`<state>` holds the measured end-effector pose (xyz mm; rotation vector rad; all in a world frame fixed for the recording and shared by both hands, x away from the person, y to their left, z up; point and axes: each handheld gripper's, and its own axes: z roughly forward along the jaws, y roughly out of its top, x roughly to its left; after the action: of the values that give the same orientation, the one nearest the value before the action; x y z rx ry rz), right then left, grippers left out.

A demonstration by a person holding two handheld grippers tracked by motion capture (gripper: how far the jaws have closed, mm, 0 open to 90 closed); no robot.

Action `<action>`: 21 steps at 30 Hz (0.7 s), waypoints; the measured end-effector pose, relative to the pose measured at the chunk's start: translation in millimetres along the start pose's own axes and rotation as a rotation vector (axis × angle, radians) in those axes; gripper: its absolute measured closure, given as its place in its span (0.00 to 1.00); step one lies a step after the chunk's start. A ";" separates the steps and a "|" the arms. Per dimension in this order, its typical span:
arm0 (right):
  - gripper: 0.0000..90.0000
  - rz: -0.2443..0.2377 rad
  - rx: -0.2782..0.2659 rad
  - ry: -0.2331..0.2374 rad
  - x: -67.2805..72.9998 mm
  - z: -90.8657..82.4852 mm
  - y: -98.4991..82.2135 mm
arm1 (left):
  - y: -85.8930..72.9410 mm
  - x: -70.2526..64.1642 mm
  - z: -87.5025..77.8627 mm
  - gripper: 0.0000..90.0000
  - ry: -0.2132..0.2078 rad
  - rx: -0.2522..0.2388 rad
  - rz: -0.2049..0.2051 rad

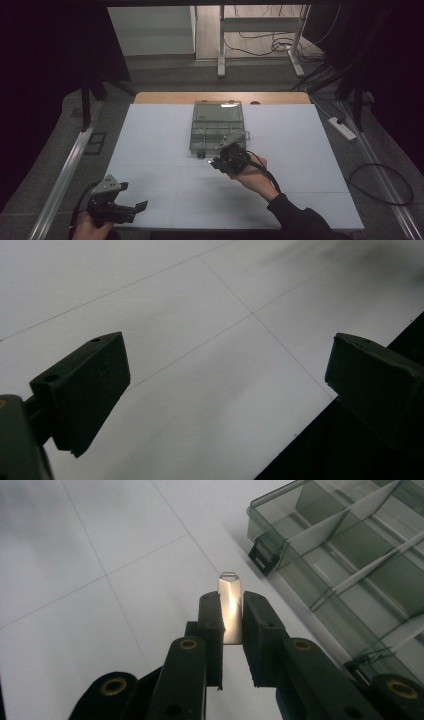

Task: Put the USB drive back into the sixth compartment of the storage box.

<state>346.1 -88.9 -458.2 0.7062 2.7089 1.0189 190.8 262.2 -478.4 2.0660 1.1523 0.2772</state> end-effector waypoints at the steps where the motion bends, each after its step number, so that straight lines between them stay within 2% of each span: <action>1: 0.87 0.001 -0.002 -0.002 -0.8 0.7 0.9 | 0.0 0.0 0.0 0.05 0.000 0.000 0.000; 21: 0.87 0.024 -0.033 -0.053 -20.1 13.6 19.3 | -0.1 0.4 0.0 0.05 -0.003 0.000 0.000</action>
<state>375.1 -78.1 -456.0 0.7511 2.6388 1.0334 190.9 262.6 -478.5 2.0652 1.1505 0.2736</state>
